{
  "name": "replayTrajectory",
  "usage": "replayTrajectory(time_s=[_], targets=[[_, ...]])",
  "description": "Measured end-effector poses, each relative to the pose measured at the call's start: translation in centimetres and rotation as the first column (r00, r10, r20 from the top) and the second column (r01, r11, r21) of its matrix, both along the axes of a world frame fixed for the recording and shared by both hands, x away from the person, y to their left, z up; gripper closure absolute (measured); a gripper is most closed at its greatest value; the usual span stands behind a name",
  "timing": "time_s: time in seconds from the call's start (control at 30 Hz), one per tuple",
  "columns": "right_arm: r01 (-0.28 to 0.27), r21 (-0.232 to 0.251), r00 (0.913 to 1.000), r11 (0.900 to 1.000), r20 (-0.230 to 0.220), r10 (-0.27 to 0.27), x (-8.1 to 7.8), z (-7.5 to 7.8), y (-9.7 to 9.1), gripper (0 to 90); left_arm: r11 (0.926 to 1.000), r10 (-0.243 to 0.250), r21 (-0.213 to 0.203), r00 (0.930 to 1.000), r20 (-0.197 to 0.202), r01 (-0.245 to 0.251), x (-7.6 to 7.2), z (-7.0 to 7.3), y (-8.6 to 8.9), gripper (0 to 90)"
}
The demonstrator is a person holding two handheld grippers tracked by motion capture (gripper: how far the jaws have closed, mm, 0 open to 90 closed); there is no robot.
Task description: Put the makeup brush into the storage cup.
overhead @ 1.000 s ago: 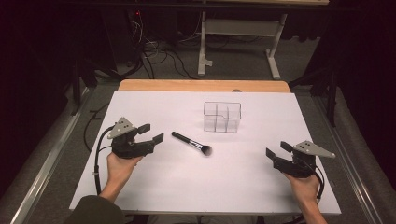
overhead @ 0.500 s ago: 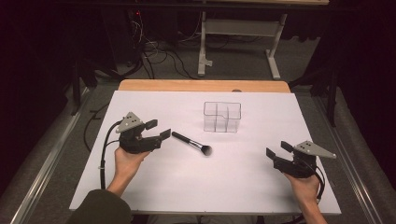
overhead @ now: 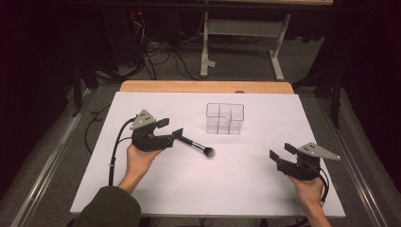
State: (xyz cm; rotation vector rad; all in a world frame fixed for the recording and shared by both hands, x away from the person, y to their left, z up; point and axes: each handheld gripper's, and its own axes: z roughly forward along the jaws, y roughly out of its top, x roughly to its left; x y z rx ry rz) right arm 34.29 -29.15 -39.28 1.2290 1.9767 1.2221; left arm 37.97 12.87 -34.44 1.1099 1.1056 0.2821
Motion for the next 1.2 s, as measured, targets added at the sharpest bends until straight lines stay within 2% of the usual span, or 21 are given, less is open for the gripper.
replayTrajectory(time_s=[0.07, 0.27, 0.67, 0.7, 1.07, 1.2], targets=[[-0.003, -0.004, 1.0000, 1.0000, -0.002, 0.003, 0.0, 0.0, 0.0, 34.1, 0.9999, -0.008, 0.009, 1.0000, 0.001, 0.008, 0.2, 0.0, -0.3, 31.0], [-0.003, -0.005, 1.0000, 1.0000, -0.004, 0.003, 0.0, -0.1, 0.0, 34.1, 0.9998, -0.017, -0.008, 0.9999, -0.002, 0.017, 0.6, 0.1, -1.3, 31.1], [-0.001, -0.002, 1.0000, 1.0000, -0.003, 0.001, 0.0, 0.0, 0.0, 34.0, 0.9994, -0.035, -0.009, 0.9994, -0.009, 0.035, 1.5, 0.2, -2.7, 31.1], [-0.001, -0.003, 1.0000, 1.0000, -0.003, 0.001, 0.0, 0.0, 0.0, 34.0, 0.9993, -0.031, -0.019, 0.9995, -0.008, 0.031, 1.6, 0.2, -2.8, 31.0], [-0.004, -0.003, 1.0000, 1.0000, -0.004, 0.004, 0.0, 0.0, 0.0, 34.0, 0.9991, -0.042, 0.004, 0.9991, -0.005, 0.042, 2.5, 0.4, -4.0, 30.8], [-0.005, -0.002, 1.0000, 1.0000, -0.004, 0.005, 0.0, 0.0, 0.0, 33.9, 0.9989, -0.047, -0.002, 0.9989, -0.011, 0.047, 2.8, 0.5, -4.5, 30.7]])
